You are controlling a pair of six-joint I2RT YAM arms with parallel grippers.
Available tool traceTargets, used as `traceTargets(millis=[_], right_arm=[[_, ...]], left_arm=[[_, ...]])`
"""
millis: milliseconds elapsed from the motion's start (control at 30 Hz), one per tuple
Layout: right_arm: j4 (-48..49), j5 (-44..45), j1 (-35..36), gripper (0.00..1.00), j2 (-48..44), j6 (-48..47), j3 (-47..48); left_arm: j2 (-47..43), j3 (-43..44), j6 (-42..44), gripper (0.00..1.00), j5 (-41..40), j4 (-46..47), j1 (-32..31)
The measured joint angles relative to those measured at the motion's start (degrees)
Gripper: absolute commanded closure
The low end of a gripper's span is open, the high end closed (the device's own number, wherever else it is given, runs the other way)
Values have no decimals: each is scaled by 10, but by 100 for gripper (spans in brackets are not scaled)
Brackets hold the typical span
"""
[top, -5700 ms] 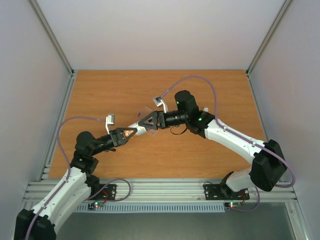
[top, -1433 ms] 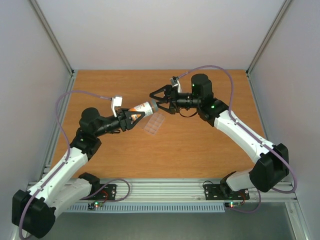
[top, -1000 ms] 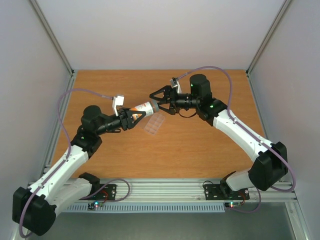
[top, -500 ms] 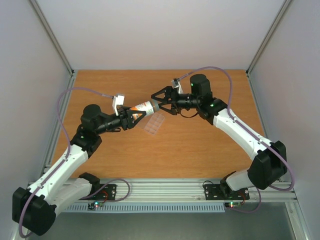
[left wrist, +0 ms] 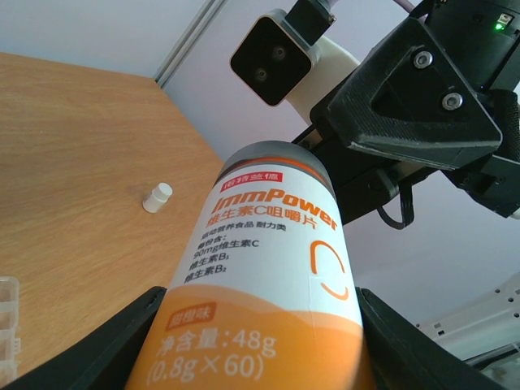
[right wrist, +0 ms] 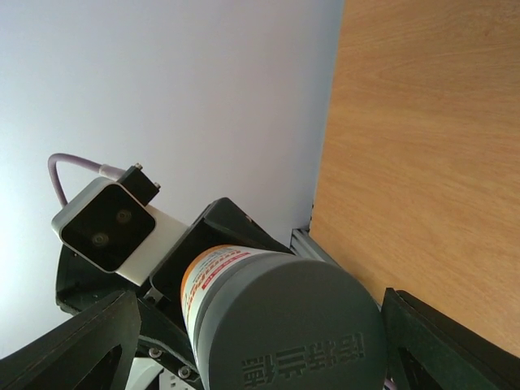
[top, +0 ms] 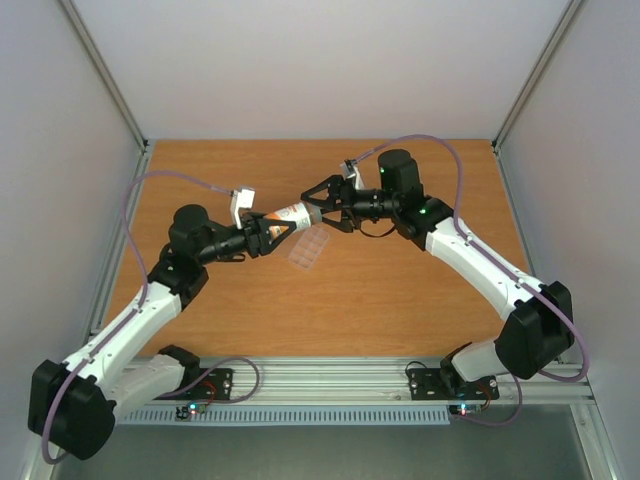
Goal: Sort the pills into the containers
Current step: Unscrew the lid of the pill bottle.
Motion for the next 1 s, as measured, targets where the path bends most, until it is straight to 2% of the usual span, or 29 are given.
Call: traceTargets(millis=[300, 633, 733, 767, 1000], right_arm=[[3, -6, 2, 20, 0, 0, -3], [12, -7, 2, 52, 0, 10, -6], [16, -6, 2, 77, 0, 10, -7], [16, -6, 2, 81, 0, 10, -7], [25, 0, 2, 82, 0, -15, -8]], left_arm=[[17, 15, 0, 78, 4, 11, 0], [22, 16, -2, 81, 7, 21, 0], [22, 16, -2, 82, 7, 22, 0], [22, 16, -2, 82, 6, 22, 0], [25, 12, -12, 83, 6, 37, 5]])
